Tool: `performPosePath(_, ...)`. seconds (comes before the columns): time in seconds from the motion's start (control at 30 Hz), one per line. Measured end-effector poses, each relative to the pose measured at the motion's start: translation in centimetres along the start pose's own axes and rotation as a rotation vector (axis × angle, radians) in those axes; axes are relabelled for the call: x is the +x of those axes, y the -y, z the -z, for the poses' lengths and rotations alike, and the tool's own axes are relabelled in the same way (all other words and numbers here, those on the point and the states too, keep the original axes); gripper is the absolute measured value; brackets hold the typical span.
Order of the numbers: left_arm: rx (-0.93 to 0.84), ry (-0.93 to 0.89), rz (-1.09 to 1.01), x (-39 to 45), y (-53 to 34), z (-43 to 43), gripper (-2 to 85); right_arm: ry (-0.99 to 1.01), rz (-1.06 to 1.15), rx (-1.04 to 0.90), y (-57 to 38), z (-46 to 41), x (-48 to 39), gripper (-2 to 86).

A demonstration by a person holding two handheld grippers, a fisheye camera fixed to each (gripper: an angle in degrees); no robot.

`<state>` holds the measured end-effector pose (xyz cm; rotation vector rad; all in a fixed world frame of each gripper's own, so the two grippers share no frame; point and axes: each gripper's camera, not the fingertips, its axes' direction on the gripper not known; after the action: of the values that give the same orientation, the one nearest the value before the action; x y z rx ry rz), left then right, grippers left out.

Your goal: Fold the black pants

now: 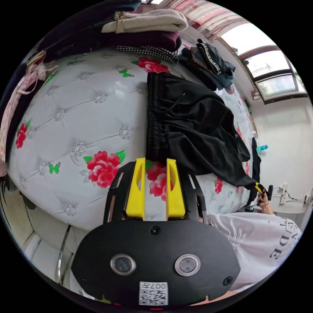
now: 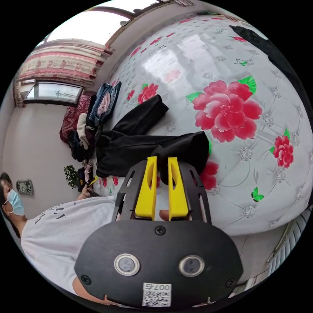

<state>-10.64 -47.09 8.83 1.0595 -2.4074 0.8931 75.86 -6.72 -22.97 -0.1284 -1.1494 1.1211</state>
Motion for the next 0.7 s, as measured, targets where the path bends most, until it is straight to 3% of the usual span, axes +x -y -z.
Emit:
performPosePath(0.2,-0.063,0.069,0.008,1.1,2.0,-2.6,9.3,-0.209,-0.031,-0.042,-2.5,-1.0,0.7,8.1)
performPosePath(0.4,-0.09,-0.013,0.072,0.4,2.5,-1.4,8.0,-0.171,-0.126,-0.049,-5.4,-3.1,3.6,9.2)
performPosePath(0.6,-0.04,-0.069,0.001,1.6,2.9,4.5,1.0,-0.167,-0.121,-0.084,-5.0,-7.5,4.4,7.0)
performPosePath(0.7,-0.05,-0.055,-0.03,2.9,3.5,6.4,0.0,-0.301,-0.107,-0.104,-4.7,-8.6,4.0,3.3)
